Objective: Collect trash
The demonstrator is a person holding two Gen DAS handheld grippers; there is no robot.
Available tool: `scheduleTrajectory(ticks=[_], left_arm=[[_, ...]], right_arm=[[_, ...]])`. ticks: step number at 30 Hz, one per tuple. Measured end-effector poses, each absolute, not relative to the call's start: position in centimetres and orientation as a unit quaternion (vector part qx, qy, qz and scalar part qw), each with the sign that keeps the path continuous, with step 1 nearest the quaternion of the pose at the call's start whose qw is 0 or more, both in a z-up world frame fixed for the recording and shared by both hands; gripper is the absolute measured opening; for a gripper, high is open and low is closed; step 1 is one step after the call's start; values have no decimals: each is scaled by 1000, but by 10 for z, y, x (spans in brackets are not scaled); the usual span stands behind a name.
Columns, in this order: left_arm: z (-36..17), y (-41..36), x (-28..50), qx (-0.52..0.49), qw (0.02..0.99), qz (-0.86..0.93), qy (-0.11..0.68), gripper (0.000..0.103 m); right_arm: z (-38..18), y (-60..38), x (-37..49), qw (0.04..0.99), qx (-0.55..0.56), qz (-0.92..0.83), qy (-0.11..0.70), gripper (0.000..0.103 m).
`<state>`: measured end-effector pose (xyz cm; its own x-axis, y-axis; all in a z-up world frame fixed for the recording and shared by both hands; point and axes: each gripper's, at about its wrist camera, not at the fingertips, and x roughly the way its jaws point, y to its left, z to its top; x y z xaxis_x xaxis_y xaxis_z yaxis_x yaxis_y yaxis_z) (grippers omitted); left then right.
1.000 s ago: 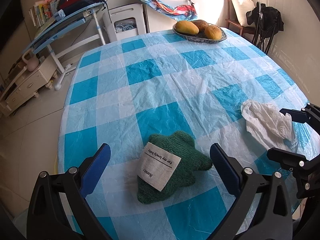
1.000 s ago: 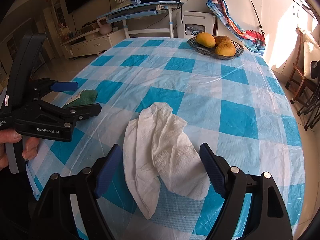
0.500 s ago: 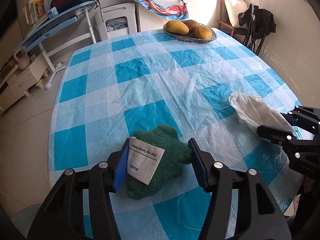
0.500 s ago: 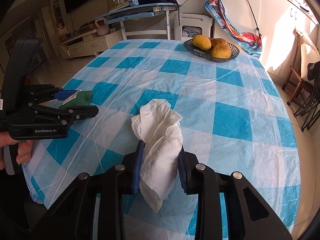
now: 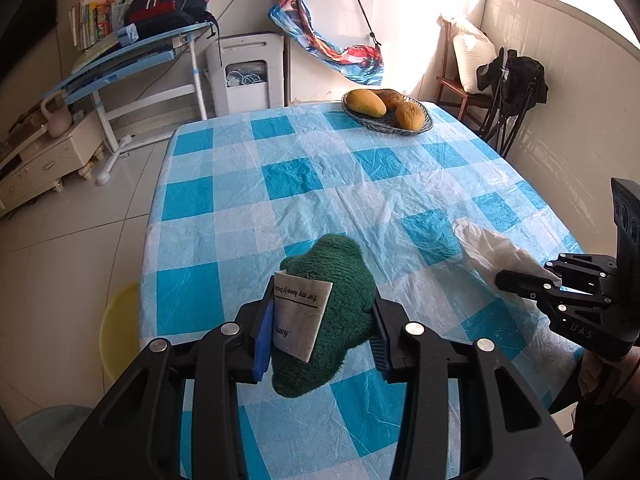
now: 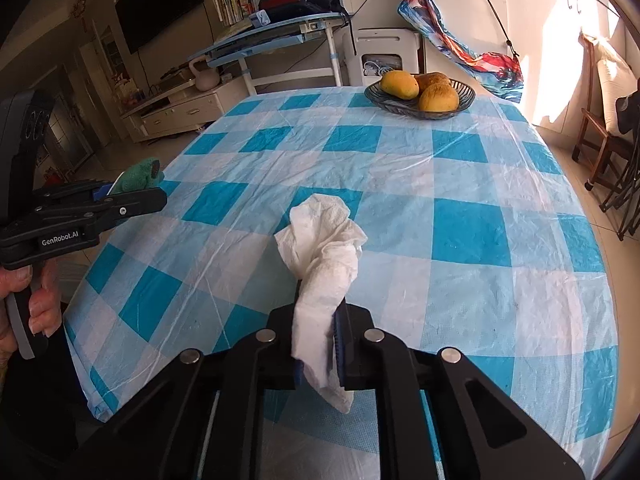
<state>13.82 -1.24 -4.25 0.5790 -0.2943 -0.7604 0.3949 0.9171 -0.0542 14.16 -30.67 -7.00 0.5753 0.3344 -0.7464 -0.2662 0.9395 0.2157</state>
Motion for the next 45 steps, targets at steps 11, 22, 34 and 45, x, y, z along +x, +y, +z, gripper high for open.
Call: scheduleTrajectory(ticks=[11, 22, 34, 45], left_arm=[[-1, 65, 128, -1, 916, -143, 376, 39], [27, 122, 157, -37, 929, -88, 358, 39], [-1, 201, 180, -102, 919, -14, 379, 39], [-12, 214, 200, -88, 915, 10, 395, 38]], right_arm=[[-52, -295, 127, 902, 36, 190, 387, 12], [-8, -251, 133, 912, 1, 237, 334, 12], [13, -133, 181, 891, -43, 336, 301, 12], [-3, -58, 220, 861, -93, 381, 322, 12]])
